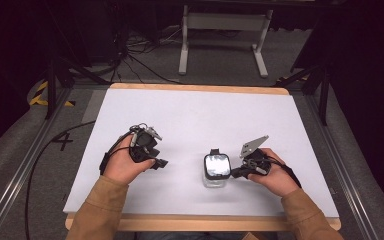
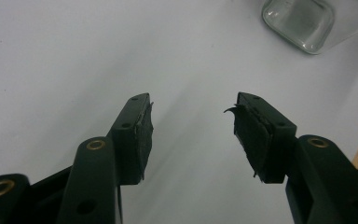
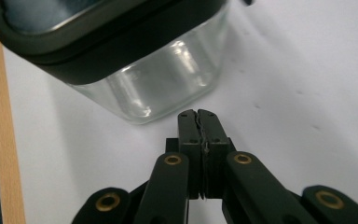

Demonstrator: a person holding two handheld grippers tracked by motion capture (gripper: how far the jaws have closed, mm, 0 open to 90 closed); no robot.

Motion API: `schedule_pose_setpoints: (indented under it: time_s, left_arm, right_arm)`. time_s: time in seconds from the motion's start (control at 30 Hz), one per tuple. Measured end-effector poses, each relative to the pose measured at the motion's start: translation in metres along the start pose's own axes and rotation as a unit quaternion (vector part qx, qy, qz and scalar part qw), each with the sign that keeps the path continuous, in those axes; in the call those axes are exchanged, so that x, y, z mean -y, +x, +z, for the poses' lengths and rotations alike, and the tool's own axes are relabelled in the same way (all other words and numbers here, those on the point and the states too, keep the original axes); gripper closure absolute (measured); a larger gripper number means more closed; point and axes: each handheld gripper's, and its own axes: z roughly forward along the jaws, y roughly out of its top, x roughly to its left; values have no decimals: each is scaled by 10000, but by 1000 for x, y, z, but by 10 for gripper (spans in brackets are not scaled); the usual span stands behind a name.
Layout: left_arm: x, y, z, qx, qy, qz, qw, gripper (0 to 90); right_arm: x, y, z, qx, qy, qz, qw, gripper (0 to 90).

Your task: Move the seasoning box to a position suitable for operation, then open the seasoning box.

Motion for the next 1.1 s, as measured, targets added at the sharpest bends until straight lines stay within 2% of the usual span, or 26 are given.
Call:
schedule_pose_setpoints:
  time_s: [0.1,0.23,0.3,0.4,0.6,0.73,0.83,0.9,1.1]
  left_arm:
    - [-1,-2,-1,59,-57,26,10000,484]
    - [-7,-6,-4,154,-307,87,9994,505]
    - [-8,-7,-5,191,-335,94,9992,523]
    - [-16,-11,-7,451,-563,190,9972,565]
    - [-35,-20,-8,690,-837,290,9937,625]
    - [-50,-27,-5,778,-888,465,9919,668]
    - [-65,-31,1,860,-847,631,9907,665]
    - [-75,-32,6,951,-875,711,9891,676]
    - [-89,-36,20,1063,-941,807,9866,757]
  right_arm:
    - [2,-4,-13,232,-151,149,9995,900]
    - [5,-6,-27,377,-343,248,9984,899]
    - [7,-7,-32,414,-419,305,9978,900]
    - [10,-8,-38,490,-481,395,9969,900]
    - [16,-8,-46,579,-600,497,9953,900]
    - [23,-8,-51,657,-644,581,9941,900]
    - [27,-8,-53,676,-674,638,9934,900]
    - [31,-8,-54,630,-737,692,9929,900]
    - [33,-6,-52,610,-740,702,9929,900]
